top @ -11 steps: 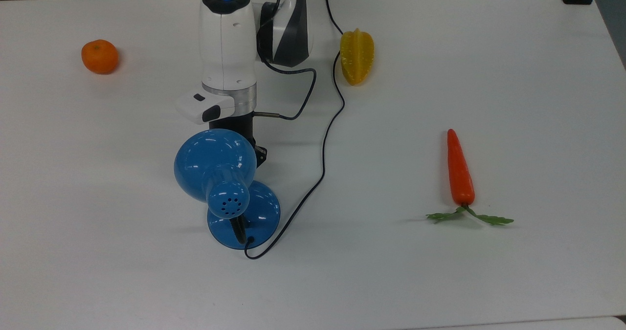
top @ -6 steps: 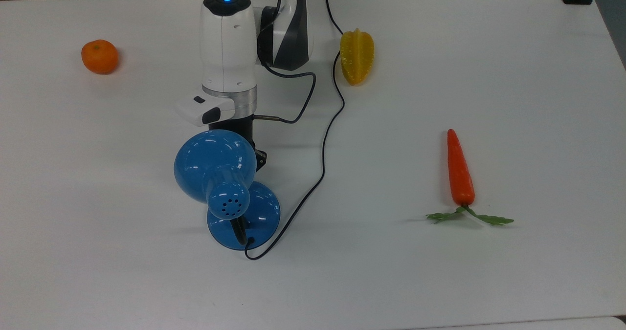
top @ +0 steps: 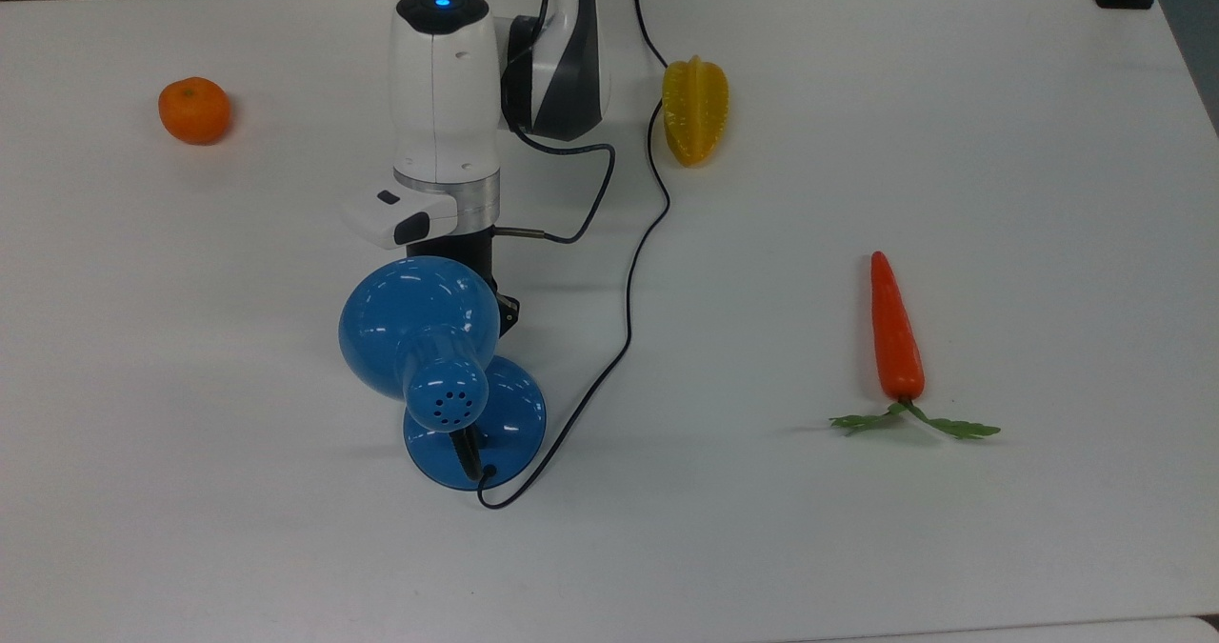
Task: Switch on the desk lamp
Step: 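Press down on the switch on the blue lamp base with the gripper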
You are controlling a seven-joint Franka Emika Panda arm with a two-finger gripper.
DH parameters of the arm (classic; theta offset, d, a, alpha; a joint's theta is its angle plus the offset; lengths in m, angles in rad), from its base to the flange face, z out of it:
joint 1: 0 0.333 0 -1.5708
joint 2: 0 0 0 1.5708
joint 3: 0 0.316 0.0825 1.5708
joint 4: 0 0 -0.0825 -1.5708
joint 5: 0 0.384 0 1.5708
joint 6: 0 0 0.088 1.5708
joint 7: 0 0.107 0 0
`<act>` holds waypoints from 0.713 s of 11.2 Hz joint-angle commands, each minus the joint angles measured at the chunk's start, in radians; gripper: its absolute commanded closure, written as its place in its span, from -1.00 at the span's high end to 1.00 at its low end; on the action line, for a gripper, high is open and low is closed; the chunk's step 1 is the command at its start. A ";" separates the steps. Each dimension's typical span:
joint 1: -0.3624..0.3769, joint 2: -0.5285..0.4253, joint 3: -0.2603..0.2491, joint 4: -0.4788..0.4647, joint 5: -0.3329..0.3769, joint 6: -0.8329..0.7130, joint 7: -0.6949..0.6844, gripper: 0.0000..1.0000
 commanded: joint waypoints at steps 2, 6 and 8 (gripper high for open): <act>0.003 0.029 -0.002 0.010 -0.016 0.018 -0.017 -1.00; 0.003 0.035 -0.001 0.008 -0.019 0.018 -0.017 -1.00; 0.003 0.041 -0.001 0.007 -0.025 0.018 -0.017 -1.00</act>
